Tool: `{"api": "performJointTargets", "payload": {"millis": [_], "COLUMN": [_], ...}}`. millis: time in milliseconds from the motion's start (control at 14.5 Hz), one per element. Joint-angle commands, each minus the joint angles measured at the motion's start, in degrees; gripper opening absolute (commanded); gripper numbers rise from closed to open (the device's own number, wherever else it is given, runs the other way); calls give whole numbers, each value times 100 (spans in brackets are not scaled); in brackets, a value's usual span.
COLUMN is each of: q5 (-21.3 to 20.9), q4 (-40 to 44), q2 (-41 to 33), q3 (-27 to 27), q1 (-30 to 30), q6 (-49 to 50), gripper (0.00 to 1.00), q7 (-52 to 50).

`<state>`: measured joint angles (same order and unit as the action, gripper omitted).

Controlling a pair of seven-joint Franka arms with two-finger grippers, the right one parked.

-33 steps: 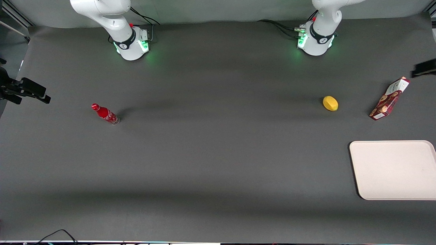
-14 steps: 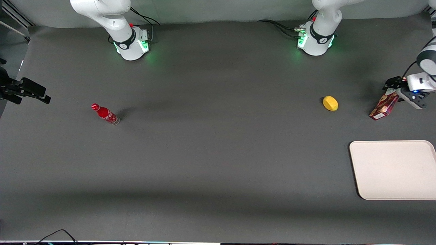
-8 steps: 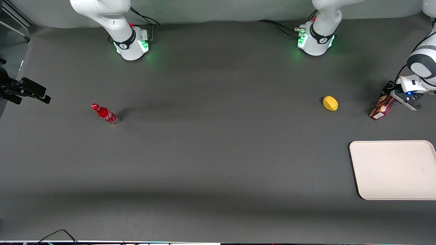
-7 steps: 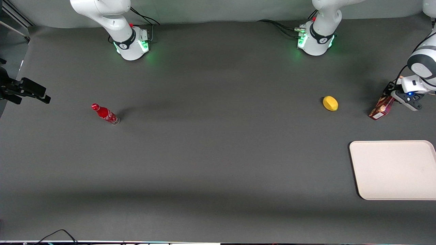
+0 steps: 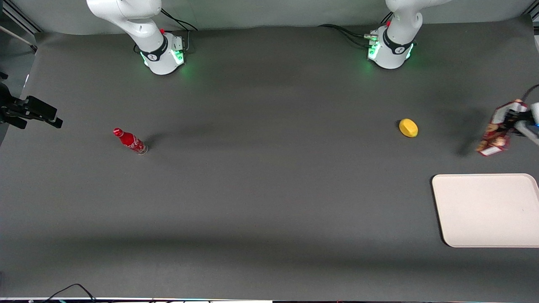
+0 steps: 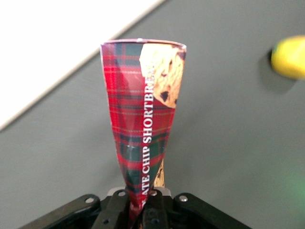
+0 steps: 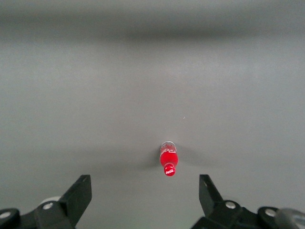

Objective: Place red cookie box on tray
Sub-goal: 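Carry the held box over the white tray with the left gripper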

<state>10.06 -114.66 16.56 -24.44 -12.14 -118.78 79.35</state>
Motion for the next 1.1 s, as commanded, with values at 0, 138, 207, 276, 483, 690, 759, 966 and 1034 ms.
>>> {"api": "performJointTargets", "payload": {"millis": [0, 138, 207, 276, 483, 690, 759, 966, 1034], "q5": [110, 102, 136, 189, 242, 251, 251, 242, 242], "q4": [1767, 2926, 3341, 3684, 4887, 5742, 5840, 6121, 6218], "q2": [417, 1048, 1365, 1672, 2761, 3756, 3967, 4390, 4496], "q3": [-35, -35, -35, -35, -35, -26, -26, -26, -26], "q1": [45, 54, 54, 71, 71, 45, 28, -51, -52], "q6": [848, 1014, 1093, 1129, 1103, 692, 429, 39, 13], "gripper": [0, 0, 0, 0, 0, 0, 0, 0, 0], "q7": [-998, -1630, -2008, -2621, -4292, -5113, -5114, -5052, -5052]}}
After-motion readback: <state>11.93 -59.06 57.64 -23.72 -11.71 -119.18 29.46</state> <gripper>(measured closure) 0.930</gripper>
